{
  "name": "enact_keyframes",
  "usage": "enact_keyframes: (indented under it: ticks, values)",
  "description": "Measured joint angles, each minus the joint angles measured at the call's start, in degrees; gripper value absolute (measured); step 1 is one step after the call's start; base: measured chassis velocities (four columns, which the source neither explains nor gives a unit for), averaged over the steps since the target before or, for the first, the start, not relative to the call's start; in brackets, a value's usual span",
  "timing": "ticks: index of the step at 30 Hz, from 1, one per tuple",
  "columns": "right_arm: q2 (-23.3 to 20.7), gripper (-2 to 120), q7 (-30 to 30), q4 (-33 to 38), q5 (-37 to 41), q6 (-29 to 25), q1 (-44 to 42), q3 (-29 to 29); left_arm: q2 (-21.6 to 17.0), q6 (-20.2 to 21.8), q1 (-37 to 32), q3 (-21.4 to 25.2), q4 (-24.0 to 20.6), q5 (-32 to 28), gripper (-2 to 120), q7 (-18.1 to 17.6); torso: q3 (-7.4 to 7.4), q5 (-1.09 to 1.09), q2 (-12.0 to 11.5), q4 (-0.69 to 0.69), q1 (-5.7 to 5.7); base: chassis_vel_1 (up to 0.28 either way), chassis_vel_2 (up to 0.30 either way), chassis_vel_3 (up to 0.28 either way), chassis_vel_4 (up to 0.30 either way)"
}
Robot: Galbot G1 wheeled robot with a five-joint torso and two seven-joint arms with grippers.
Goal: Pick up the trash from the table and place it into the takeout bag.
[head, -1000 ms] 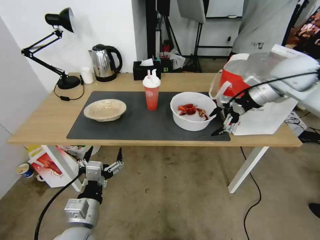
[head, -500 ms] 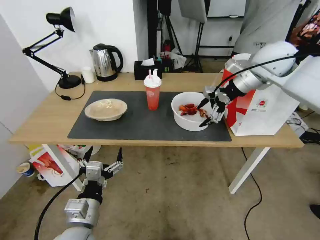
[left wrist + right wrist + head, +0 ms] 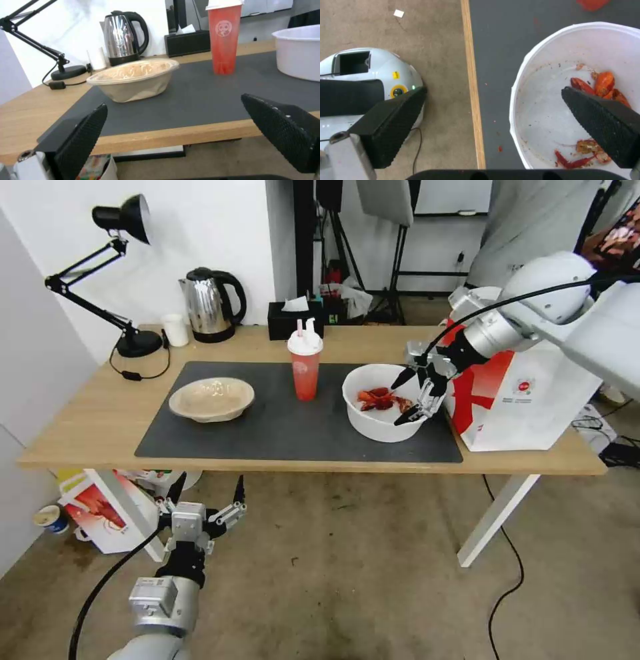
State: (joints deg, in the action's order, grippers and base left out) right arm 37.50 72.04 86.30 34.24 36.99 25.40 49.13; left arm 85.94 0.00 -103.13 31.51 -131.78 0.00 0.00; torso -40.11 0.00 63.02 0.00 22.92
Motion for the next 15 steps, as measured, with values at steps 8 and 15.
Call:
enact_keyframes:
  ticks: [8, 15]
  values:
    - [0.83, 100, 0.73, -0.69, -0.26, 0.28, -0.33, 0.6, 0.0, 0.0, 0.0, 0.0, 0.0, 0.0, 100, 0.0, 0.0, 0.0, 0.0, 0.0, 0.0, 0.0, 0.0, 0.0, 0.0]
    - [1.49, 100, 1.16, -1.34, -0.65, 0.45, -0.51, 0.88, 0.0, 0.0, 0.0, 0.0, 0.0, 0.0, 100, 0.0, 0.0, 0.0, 0.0, 0.0, 0.0, 0.0, 0.0, 0.0, 0.0]
